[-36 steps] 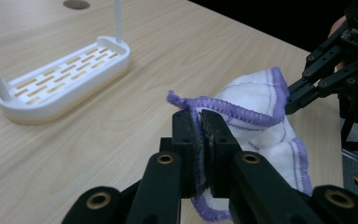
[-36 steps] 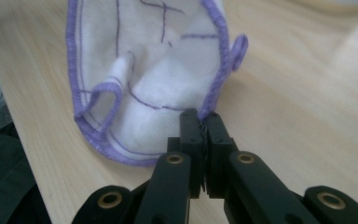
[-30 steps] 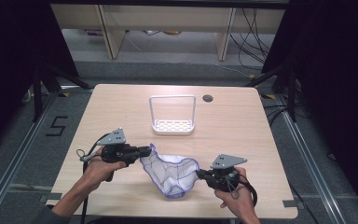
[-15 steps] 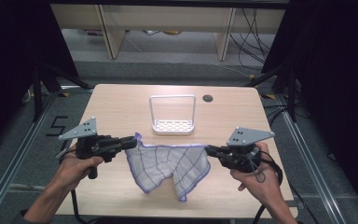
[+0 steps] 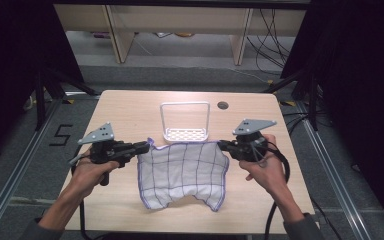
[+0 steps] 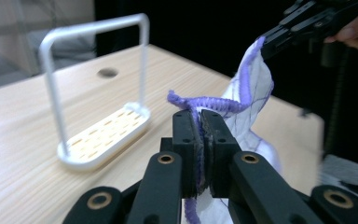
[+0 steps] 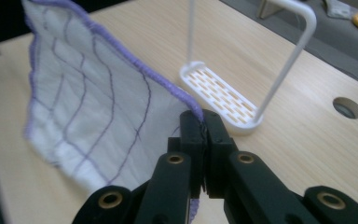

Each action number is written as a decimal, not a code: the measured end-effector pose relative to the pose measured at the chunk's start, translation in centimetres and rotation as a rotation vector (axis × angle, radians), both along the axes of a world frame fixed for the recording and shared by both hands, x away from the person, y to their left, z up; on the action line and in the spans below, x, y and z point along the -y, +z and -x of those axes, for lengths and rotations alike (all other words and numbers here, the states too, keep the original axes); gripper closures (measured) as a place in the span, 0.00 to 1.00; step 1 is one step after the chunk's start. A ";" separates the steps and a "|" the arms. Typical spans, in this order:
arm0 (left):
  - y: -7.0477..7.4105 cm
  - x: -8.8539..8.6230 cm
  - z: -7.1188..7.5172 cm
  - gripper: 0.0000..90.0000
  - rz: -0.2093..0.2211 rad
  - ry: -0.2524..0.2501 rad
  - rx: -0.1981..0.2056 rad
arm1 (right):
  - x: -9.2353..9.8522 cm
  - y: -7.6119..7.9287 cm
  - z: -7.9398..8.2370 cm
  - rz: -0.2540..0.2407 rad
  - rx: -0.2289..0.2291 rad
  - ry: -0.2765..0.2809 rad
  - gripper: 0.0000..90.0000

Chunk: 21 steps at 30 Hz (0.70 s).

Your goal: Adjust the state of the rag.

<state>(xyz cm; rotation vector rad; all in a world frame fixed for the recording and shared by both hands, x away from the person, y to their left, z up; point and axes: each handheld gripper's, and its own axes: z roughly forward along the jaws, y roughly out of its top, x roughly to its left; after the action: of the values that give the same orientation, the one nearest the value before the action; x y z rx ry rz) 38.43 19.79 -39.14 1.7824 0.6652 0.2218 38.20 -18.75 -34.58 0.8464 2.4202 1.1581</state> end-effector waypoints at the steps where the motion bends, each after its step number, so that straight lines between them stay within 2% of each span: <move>1: -0.7 0.2 -0.6 0.94 -0.018 0.014 -0.004 | -0.3 -0.8 -0.9 0.020 -0.009 -0.022 0.99; 4: -2.7 0.6 -2.3 0.94 -0.065 0.054 -0.016 | -1.2 -3.1 -3.5 0.067 -0.021 -0.053 0.99; 7: -4.8 1.2 -3.8 0.94 -0.104 0.072 -0.059 | -1.8 -5.6 -5.9 0.075 -0.066 -0.056 0.99; 9: -6.0 1.4 -4.5 0.94 -0.132 0.090 -0.068 | -2.3 -7.1 -6.9 0.102 -0.122 -0.085 0.99; 10: -6.5 1.5 -4.9 0.94 -0.140 0.099 -0.074 | -2.4 -7.8 -7.4 0.111 -0.118 -0.086 0.99; 11: -7.0 1.4 -5.2 0.94 -0.148 0.112 -0.077 | -2.7 -8.5 -7.8 0.109 -0.112 -0.098 0.99; 12: -7.5 1.3 -5.5 0.94 -0.156 0.118 -0.085 | -2.9 -9.0 -7.9 0.121 -0.144 -0.116 0.99; 13: -8.1 1.3 -5.8 0.94 -0.159 0.126 -0.097 | -3.1 -9.6 -8.3 0.126 -0.135 -0.114 0.99; 14: -8.4 1.3 -5.9 0.93 -0.168 0.126 -0.106 | -3.4 -10.2 -8.5 0.135 -0.147 -0.111 0.99; 17: -10.0 1.5 -5.9 0.93 -0.204 0.125 -0.129 | -3.7 -11.5 -9.1 0.195 -0.140 -0.101 0.99; 18: -10.5 1.6 -5.9 0.93 -0.215 0.113 -0.139 | -3.9 -12.1 -9.2 0.191 -0.140 -0.106 0.99; 21: -11.3 2.0 -5.9 0.93 -0.246 0.111 -0.150 | -3.9 -13.2 -9.3 0.226 -0.147 -0.095 0.99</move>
<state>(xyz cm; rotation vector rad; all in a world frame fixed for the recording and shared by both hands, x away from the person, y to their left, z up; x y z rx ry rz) 44.29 17.83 -50.46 2.0135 0.8761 0.2555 47.54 -14.83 -47.75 0.9901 2.5360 0.7941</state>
